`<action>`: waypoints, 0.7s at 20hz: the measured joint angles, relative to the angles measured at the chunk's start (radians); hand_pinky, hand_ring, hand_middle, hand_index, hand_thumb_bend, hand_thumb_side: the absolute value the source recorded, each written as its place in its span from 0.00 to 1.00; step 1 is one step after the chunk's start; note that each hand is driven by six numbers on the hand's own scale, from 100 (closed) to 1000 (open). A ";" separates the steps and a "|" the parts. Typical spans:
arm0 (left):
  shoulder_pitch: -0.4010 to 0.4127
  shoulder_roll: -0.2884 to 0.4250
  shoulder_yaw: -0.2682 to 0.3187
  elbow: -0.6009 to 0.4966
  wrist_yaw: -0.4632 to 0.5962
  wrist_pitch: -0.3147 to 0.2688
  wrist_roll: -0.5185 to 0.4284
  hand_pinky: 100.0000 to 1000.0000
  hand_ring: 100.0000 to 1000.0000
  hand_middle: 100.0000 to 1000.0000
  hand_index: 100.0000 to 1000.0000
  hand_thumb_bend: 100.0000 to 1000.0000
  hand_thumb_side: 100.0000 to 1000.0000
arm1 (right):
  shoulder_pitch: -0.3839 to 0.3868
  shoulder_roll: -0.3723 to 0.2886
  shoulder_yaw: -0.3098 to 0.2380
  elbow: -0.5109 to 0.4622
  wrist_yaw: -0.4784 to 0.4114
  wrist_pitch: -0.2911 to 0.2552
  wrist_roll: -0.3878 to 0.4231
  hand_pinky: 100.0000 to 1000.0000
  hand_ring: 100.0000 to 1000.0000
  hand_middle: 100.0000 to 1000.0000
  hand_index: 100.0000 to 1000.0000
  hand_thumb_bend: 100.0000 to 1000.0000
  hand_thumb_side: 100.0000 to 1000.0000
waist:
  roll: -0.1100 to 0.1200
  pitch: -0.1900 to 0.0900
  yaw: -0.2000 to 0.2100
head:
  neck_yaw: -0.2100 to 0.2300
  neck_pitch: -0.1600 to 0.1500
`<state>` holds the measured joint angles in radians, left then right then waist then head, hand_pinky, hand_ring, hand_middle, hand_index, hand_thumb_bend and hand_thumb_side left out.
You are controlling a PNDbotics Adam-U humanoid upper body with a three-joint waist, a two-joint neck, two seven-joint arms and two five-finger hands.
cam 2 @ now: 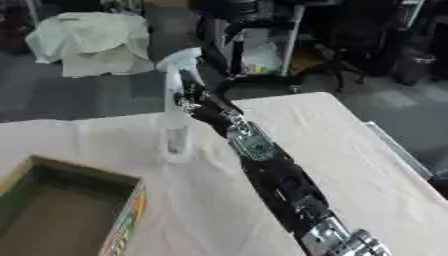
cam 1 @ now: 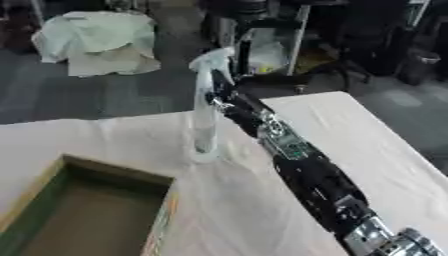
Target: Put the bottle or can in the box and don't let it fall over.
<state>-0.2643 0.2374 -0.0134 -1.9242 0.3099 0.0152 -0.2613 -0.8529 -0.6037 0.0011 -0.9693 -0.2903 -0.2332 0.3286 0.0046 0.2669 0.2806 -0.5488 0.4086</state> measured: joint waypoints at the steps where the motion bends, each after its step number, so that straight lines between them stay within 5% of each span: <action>1: 0.000 0.000 -0.001 0.000 0.000 0.000 0.000 1.00 0.96 1.00 0.83 0.00 0.84 | 0.000 0.000 0.000 0.000 0.005 0.001 -0.003 0.97 0.98 1.00 0.99 0.00 0.41 | 0.000 0.000 0.000 | -0.001 0.000; 14: -0.001 0.000 -0.002 0.000 0.000 0.002 -0.008 1.00 0.96 1.00 0.83 0.01 0.84 | 0.000 0.000 0.000 0.000 0.040 0.018 -0.035 0.96 0.98 1.00 0.99 0.00 0.41 | 0.000 0.008 0.005 | -0.017 -0.009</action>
<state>-0.2655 0.2374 -0.0157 -1.9243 0.3099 0.0176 -0.2694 -0.8529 -0.6033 0.0011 -0.9688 -0.2501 -0.2153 0.2935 0.0048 0.2753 0.2859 -0.5661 0.4001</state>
